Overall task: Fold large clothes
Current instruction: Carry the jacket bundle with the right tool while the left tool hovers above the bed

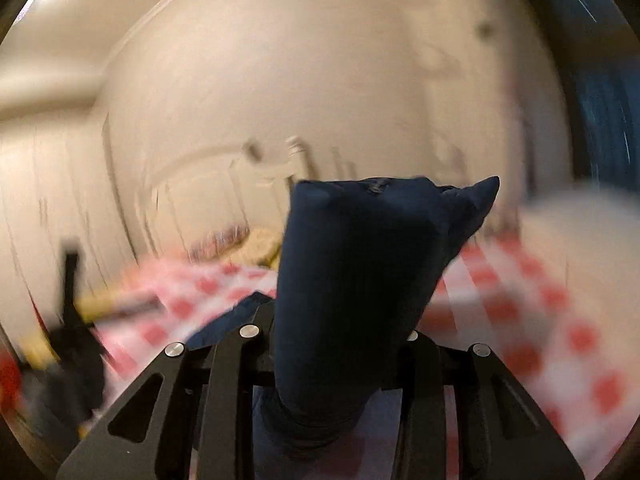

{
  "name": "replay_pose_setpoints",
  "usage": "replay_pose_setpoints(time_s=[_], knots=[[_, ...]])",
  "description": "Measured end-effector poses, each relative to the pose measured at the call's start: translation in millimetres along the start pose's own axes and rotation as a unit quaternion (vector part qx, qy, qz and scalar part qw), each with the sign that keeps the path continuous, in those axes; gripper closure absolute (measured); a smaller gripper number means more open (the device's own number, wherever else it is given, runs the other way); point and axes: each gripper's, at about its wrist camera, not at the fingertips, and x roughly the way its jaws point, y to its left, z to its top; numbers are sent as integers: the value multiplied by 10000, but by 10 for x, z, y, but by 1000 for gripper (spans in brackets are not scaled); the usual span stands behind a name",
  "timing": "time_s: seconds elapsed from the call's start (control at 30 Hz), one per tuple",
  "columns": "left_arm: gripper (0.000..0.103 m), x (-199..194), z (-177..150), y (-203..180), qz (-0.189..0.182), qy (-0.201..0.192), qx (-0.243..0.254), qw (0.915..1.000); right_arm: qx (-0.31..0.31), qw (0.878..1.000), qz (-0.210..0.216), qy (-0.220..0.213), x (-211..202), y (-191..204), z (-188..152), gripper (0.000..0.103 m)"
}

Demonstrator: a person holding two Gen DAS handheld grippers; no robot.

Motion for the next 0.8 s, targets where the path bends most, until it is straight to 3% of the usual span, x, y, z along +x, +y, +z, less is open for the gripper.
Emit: replay_pose_setpoints(time_s=[0.1,0.17,0.23,0.27,0.3,0.33,0.43,0.53,0.57,0.6,0.67,0.73,0.8], knots=[[6,-267,182,511,285,-369,-359,9983,-1537,9864,106,567,444,1035,-29,67],[5,-374,255,704,360,-460,-441,9973,-2439,9612,326,1248,780,1670,-341,67],[5,-444,247,842,397,-434,-433,9973,-3369,9250,447,1700,1054,2186,-838,63],[5,-427,244,879,406,-389,-397,9976,-3854,9088,251,1577,1140,2390,-1092,54],[5,-384,239,873,400,-300,-315,9983,-4221,8962,-67,1365,1167,2528,-1247,53],[5,-353,212,854,373,-209,-209,9989,-4328,8913,-226,1330,1172,2586,-1300,52],[5,-230,168,638,211,39,200,9996,-4135,8998,-84,1387,1171,2504,-1237,47],[3,18,241,75,-222,356,995,9941,-4373,8919,-32,1149,1122,2474,-1329,46],[3,99,273,-165,-357,455,1391,9886,-4369,8925,-52,1117,1116,2537,-1367,45],[3,233,309,-526,-532,591,1983,9769,-4364,8930,-81,1095,1116,2546,-1379,44],[3,432,298,-932,-602,766,2548,9621,-4375,8933,-132,1021,1115,2599,-1380,44],[2,772,254,-1356,-472,1018,3063,9453,-4294,8982,-173,923,1189,2515,-1380,44],[2,1057,178,-1553,-259,1219,3288,9362,-4263,9001,-224,871,1124,2504,-1421,44]])
